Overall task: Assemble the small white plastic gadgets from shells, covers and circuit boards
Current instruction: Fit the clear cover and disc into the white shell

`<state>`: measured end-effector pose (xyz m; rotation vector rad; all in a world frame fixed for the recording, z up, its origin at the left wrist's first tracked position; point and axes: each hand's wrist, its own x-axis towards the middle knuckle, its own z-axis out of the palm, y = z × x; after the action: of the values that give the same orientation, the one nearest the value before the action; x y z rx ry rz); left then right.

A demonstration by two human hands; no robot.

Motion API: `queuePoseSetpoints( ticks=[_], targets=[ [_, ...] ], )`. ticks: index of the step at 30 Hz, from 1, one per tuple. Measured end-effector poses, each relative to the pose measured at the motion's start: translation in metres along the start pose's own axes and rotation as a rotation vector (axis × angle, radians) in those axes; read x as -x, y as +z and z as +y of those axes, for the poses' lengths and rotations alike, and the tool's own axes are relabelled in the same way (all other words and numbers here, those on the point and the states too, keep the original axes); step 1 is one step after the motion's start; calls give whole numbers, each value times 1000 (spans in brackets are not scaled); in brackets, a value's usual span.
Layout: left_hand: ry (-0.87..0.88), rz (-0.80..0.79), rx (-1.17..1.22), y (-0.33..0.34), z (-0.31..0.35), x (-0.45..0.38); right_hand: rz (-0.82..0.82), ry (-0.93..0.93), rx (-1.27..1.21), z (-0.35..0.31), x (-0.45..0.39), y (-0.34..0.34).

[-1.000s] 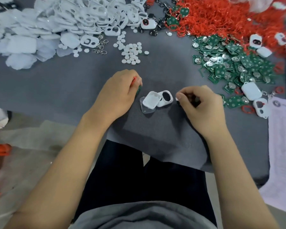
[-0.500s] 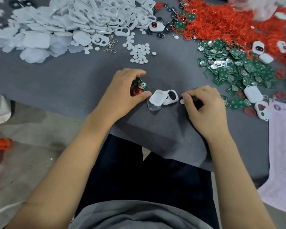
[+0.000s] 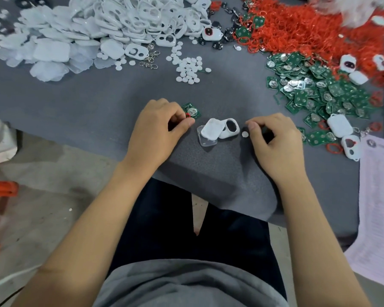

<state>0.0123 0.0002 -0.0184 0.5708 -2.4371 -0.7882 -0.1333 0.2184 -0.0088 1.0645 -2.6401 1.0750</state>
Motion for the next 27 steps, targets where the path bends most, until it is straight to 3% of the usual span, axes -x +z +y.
queuePoseSetpoints(
  ticks=[5, 9, 16, 23, 27],
  targets=[
    [9, 65, 28, 0, 12, -3, 112, 113, -165, 1, -2, -2],
    [157, -23, 68, 2, 34, -11, 177, 116, -258, 1, -1, -4],
    [313, -245, 118, 23, 74, -27, 110, -112, -170, -6, 2, -9],
    [183, -259, -41, 33, 66, -23, 277, 89, -184, 9, -7, -1],
    [115, -272, -167, 37, 57, -18, 274, 105, -182, 10, -7, -1]
  ],
)
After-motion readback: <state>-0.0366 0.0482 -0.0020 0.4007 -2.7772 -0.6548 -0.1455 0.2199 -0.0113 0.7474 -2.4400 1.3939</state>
